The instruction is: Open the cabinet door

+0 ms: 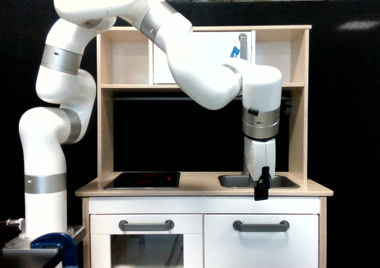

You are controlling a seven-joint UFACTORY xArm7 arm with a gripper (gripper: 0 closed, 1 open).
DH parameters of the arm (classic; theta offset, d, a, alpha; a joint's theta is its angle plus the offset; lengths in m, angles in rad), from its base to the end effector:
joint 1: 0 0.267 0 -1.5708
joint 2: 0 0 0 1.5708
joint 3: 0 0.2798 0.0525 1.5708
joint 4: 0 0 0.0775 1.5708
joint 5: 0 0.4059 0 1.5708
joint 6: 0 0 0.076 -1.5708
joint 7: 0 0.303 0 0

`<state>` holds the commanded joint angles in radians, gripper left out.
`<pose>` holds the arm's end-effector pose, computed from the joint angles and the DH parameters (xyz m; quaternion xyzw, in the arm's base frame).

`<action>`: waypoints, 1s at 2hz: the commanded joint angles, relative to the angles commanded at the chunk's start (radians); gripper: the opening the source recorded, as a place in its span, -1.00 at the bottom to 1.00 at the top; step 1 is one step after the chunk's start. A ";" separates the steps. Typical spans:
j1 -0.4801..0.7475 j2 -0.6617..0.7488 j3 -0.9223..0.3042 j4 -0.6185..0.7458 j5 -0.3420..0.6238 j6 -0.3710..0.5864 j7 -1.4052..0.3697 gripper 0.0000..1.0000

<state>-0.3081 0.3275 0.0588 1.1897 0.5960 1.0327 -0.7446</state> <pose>0.5616 -0.0119 0.0299 -0.9631 -0.0661 -0.0456 0.2569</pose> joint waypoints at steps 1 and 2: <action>0.015 0.020 0.018 -0.031 0.012 -0.064 -0.003 1.00; 0.056 0.076 0.071 -0.088 0.062 -0.202 -0.008 1.00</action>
<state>-0.2523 0.4031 0.1296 1.1016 0.6584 0.8303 -0.7528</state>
